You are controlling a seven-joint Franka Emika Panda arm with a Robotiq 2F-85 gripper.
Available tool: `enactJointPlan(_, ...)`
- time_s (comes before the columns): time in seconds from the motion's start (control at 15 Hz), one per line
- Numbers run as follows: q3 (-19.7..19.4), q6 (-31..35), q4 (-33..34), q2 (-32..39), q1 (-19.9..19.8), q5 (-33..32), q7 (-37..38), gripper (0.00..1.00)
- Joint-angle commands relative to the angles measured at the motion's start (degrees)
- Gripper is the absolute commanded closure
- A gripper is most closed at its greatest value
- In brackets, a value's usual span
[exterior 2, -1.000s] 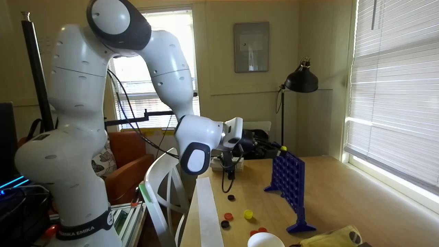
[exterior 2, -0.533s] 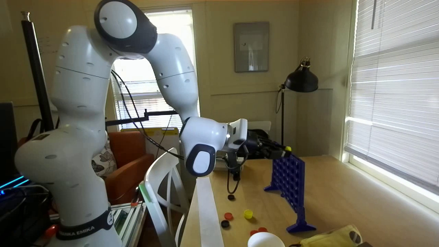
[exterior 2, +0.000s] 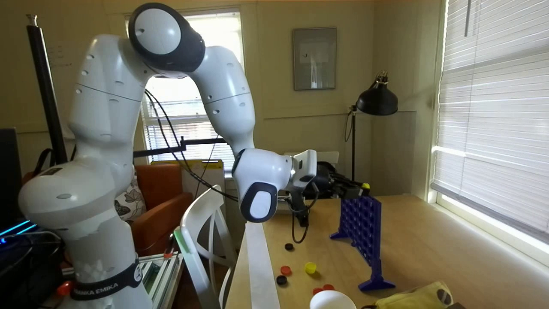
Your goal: Place a yellow ring inside the second-last line of the blue object
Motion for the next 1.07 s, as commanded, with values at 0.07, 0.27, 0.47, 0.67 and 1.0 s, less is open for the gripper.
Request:
enactJointPlan(0.07,-0.6,1.2,2.2,2.2,0.0,-2.3,-0.6,0.89)
enactJointPlan(0.27,-0.3,-0.2,0.9,0.8,0.3,-0.7,-0.2,0.64)
enactJointPlan(0.47,-0.3,-0.3,0.9,0.7,0.3,-0.7,-0.2,0.64)
enactJointPlan(0.67,-0.2,-0.3,0.9,0.9,0.4,-1.0,-0.3,0.89)
enactJointPlan(1.0,-0.1,0.5,1.5,1.4,1.0,-0.5,-0.7,0.89)
